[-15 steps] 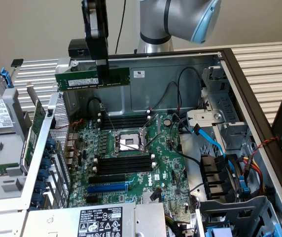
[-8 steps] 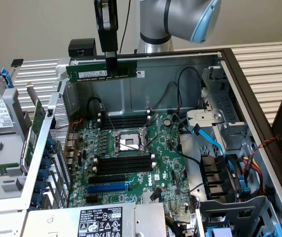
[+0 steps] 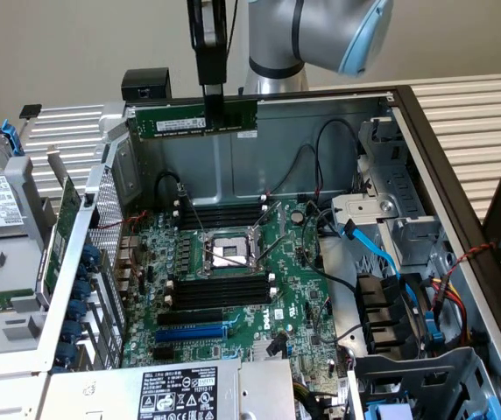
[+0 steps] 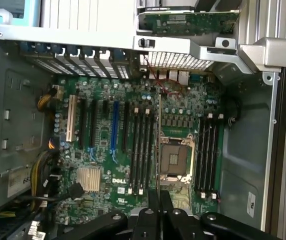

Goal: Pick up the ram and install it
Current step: 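Pick up the ram and move it above insertion slot, then insert the ram into the slot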

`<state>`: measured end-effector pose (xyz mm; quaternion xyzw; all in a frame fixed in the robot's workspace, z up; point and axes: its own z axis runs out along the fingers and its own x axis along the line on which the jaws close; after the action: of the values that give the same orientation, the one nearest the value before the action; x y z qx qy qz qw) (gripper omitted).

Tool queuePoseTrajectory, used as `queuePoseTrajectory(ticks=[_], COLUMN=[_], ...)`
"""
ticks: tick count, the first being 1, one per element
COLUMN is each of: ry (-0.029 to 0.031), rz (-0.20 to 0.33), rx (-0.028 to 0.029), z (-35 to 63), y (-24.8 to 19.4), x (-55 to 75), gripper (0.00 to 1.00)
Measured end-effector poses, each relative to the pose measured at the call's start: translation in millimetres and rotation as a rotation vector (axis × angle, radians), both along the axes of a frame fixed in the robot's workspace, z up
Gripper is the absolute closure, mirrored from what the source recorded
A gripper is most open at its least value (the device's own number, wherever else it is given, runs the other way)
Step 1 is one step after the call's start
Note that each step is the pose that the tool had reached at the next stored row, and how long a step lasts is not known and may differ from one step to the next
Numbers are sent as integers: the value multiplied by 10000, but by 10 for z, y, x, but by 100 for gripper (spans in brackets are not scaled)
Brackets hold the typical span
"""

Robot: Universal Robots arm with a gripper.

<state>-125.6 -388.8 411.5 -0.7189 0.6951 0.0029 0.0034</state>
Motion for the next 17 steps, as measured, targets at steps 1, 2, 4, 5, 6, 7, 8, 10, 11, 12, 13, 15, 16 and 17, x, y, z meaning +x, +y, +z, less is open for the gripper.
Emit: queuePoseTrajectory(ticks=[1, 2, 4, 5, 6, 7, 8, 10, 11, 12, 13, 15, 16, 17], ry=[8, 18, 28, 32, 35, 40, 42, 42, 41, 41, 42, 42, 41, 41], rz=[0, 0, 0, -1, 0, 0, 1, 0, 0, -1, -2, 0, -1, 1], rx=[1, 0, 1, 2, 5, 8, 13, 33, 42, 49, 55, 72, 77, 80], z=[-5, -10, -19, -22, -25, -29, -37, -70, -89, -107, -124, -161, -179, -198], y=[1, 1, 1, 2, 2, 1, 1, 1, 2, 2, 2, 0, -1, -4], x=[35, 71, 133, 162, 191, 216, 230, 243, 247, 246, 246, 245, 241, 236], gripper=[87, 87, 87, 87, 87, 87, 87, 87, 87, 87, 87, 87, 87, 87])
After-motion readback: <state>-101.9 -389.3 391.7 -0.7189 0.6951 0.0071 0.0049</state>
